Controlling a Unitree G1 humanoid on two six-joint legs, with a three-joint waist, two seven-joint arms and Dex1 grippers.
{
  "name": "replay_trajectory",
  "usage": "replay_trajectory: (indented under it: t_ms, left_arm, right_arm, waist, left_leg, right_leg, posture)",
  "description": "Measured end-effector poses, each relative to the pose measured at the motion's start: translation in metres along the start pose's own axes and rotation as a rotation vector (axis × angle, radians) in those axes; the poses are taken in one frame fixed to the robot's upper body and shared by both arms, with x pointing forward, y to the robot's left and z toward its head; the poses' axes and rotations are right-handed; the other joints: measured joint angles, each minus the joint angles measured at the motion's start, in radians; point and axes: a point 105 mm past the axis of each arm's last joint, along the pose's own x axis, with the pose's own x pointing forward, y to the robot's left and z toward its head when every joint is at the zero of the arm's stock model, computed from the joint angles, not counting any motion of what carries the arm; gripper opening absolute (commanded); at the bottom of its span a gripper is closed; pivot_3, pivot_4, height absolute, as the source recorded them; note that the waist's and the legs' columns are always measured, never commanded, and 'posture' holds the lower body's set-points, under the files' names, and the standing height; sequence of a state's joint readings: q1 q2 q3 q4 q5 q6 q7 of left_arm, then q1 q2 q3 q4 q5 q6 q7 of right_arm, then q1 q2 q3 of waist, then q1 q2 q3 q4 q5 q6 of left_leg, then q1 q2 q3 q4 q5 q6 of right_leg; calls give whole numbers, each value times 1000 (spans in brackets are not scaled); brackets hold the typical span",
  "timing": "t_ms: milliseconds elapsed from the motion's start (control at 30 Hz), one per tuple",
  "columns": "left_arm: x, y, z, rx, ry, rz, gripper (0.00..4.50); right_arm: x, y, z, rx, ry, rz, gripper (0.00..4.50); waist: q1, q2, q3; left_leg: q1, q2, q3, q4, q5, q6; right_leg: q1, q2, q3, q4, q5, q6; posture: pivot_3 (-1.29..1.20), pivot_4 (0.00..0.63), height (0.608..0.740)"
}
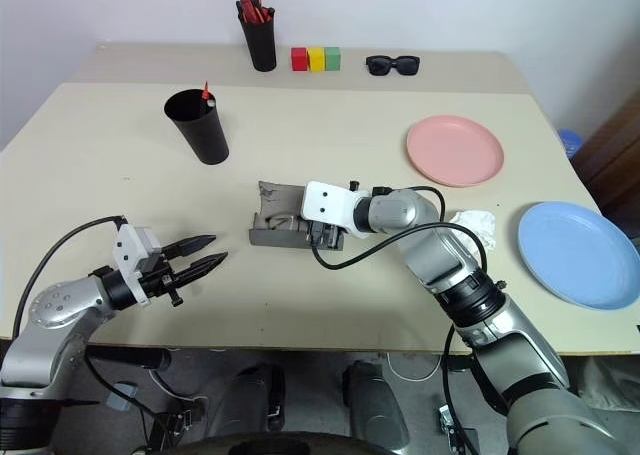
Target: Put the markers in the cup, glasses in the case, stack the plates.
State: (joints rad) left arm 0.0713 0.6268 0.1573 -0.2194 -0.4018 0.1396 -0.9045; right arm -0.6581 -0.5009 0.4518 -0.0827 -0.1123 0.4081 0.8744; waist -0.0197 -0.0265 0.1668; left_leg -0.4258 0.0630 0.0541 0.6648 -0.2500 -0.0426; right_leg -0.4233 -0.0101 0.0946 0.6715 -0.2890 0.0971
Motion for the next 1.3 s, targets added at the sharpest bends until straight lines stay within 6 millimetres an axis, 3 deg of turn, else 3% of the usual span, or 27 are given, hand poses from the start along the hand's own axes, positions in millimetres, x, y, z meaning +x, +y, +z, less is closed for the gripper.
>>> replay_trajectory:
  t_ms: [33, 133, 233, 300, 433, 533, 667, 733, 933, 1033, 1167, 1300]
  left_arm:
    - [0, 0, 0, 0, 0, 1, 1850]
    - [3, 5, 5, 5, -16, 25, 1850]
    - [11, 15, 16, -33, -58, 60, 1048]
    - [25, 27, 40, -84, -130, 77, 81]
    - [52, 43, 85, -78, -177, 60, 13]
    - [77, 41, 98, -84, -136, -2, 13]
    - [117, 46, 99, -84, -7, -43, 13]
    - [140, 52, 103, -122, 31, -58, 13]
    - [179, 67, 94, -191, 156, -74, 13]
    - [186, 61, 78, -186, 227, -140, 13]
    - [180, 57, 59, -161, 301, -218, 13]
    - [170, 56, 57, -88, 323, -286, 13]
  right_arm:
    - [-1, -1, 1, 3, -4, -5, 3407]
    - [-6, -8, 4, 20, -27, -32, 3407]
    - [-11, -11, 11, 18, -59, -46, 3446]
    - [-20, -12, 18, 9, -95, -59, 3446]
    - [-42, -6, 17, 0, -124, -82, 3446]
    - [-50, 4, 12, 22, -131, -87, 3446]
    - [-63, 12, 5, 60, -133, -137, 3446]
    - [-74, 14, -10, 109, -99, -205, 3446]
    - [-92, 30, -34, 203, -21, -300, 3446]
    - [-98, 32, -30, 206, -25, -342, 3446]
    - [-107, 31, -32, 225, -15, -394, 3446]
    - [-110, 34, -32, 245, -22, -403, 3446]
  waist:
    - [0, 0, 0]
    - [2, 0, 0]
    - [5, 0, 0]
    - [11, -1, 0]
    - [8, -1, 0]
    - [6, -1, 0]
    - [4, -1, 0]
    - [10, -1, 0]
    - [0, -1, 0]
    - [-1, -1, 0]
    - [4, -1, 0]
    - [6, -1, 0]
  left_leg:
    - [0, 0, 0, 0, 0, 0]
    - [0, 0, 0, 0, 0, 0]
    - [0, 0, 0, 0, 0, 0]
    - [-1, -1, -2, 1, 0, 0]
    - [-1, -2, -3, 1, 0, 0]
    - [0, -2, -4, 1, 0, 0]
    - [0, -3, -4, 1, 0, 0]
    - [-1, -3, -4, 1, 0, 0]
    - [-1, -4, -4, 0, 0, 0]
    - [-1, -4, -5, -1, 0, 0]
    - [-1, -4, -5, -1, 0, 0]
    - [-1, -4, -5, 0, 0, 0]
  right_leg:
    - [0, 0, 0, 0, 0, 0]
    - [0, 0, 0, 0, 0, 0]
    - [0, 0, 0, 0, 0, 0]
    - [1, 0, -1, 0, 0, 1]
    - [2, 0, -1, 0, 0, 1]
    - [2, 0, -1, 0, 0, 1]
    - [2, 1, -1, 0, 0, 1]
    - [2, 1, -1, 0, 0, 1]
    - [2, 1, 0, -1, 0, 2]
    - [2, 1, 0, -1, 0, 2]
    - [2, 1, 0, -1, 0, 2]
    - [2, 1, 0, -2, 0, 2]
  posture:
    - [0, 150, 732]
    - [0, 150, 732]
    - [0, 150, 732]
    - [0, 150, 732]
    - [0, 150, 732]
    - [0, 150, 732]
    - [0, 150, 732]
    - [0, 150, 732]
    - [0, 150, 732]
    - [0, 150, 732]
    - [0, 150, 732]
    - [0, 150, 732]
